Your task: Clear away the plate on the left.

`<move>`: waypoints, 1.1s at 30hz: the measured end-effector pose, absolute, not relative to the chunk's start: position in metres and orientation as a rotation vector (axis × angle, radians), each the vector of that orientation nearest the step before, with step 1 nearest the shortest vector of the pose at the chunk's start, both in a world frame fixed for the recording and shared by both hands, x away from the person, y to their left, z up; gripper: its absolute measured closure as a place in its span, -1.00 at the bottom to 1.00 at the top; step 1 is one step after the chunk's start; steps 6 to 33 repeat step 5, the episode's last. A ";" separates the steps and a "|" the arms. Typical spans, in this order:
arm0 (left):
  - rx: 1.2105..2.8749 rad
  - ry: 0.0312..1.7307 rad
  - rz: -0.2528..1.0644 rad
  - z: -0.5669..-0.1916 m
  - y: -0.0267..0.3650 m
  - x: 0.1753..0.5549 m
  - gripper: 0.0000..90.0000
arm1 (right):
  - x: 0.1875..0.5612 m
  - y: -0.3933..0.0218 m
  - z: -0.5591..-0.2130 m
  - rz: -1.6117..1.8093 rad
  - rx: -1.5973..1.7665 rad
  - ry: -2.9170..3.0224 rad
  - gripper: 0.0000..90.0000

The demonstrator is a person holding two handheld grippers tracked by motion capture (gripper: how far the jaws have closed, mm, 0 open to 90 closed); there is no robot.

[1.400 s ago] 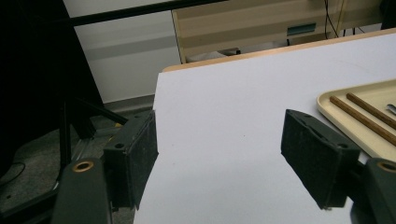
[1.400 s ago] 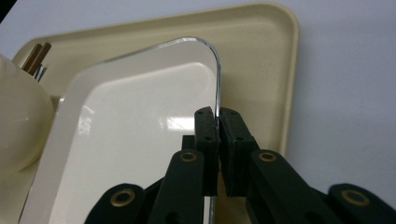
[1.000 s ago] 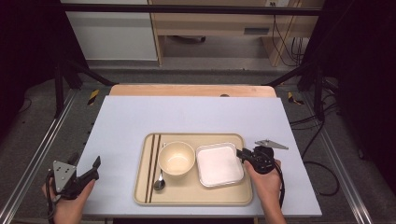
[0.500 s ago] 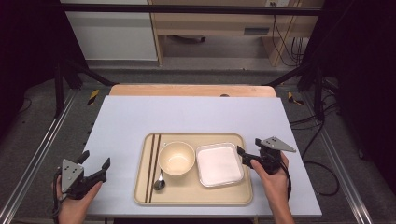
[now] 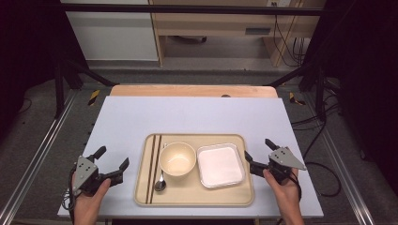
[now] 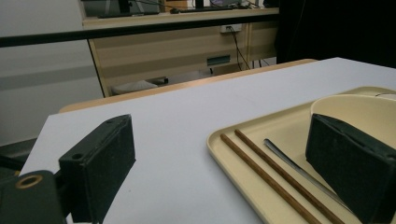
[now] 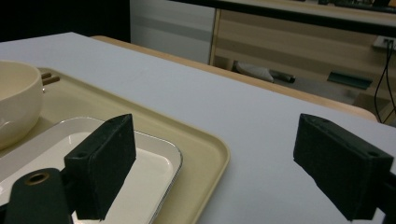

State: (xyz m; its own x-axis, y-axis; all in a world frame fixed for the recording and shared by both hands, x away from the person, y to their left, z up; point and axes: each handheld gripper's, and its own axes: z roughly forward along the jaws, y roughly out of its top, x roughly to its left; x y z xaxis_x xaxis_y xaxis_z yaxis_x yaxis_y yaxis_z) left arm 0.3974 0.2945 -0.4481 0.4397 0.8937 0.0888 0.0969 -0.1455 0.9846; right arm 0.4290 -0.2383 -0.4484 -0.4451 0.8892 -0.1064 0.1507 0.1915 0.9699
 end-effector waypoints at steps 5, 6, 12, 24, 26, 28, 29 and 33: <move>1.550 0.889 0.912 -0.448 0.300 0.394 -0.84 | 0.426 -0.237 -0.452 1.326 0.933 1.695 -0.72; 1.550 0.889 0.912 -0.448 0.300 0.394 -0.84 | 0.426 -0.237 -0.452 1.326 0.933 1.695 -0.72; 1.550 0.889 0.912 -0.448 0.300 0.394 -0.84 | 0.426 -0.237 -0.452 1.326 0.933 1.695 -0.72; 1.550 0.889 0.912 -0.448 0.300 0.394 -0.84 | 0.426 -0.237 -0.452 1.326 0.933 1.695 -0.72; 1.550 0.889 0.912 -0.448 0.300 0.394 -0.84 | 0.426 -0.237 -0.452 1.326 0.933 1.695 -0.72; 1.550 0.889 0.912 -0.448 0.300 0.394 -0.84 | 0.426 -0.237 -0.452 1.326 0.933 1.695 -0.72; 1.550 0.889 0.912 -0.448 0.300 0.394 -0.84 | 0.426 -0.237 -0.452 1.326 0.933 1.695 -0.72; 1.550 0.889 0.912 -0.448 0.300 0.394 -0.84 | 0.426 -0.237 -0.452 1.326 0.933 1.695 -0.72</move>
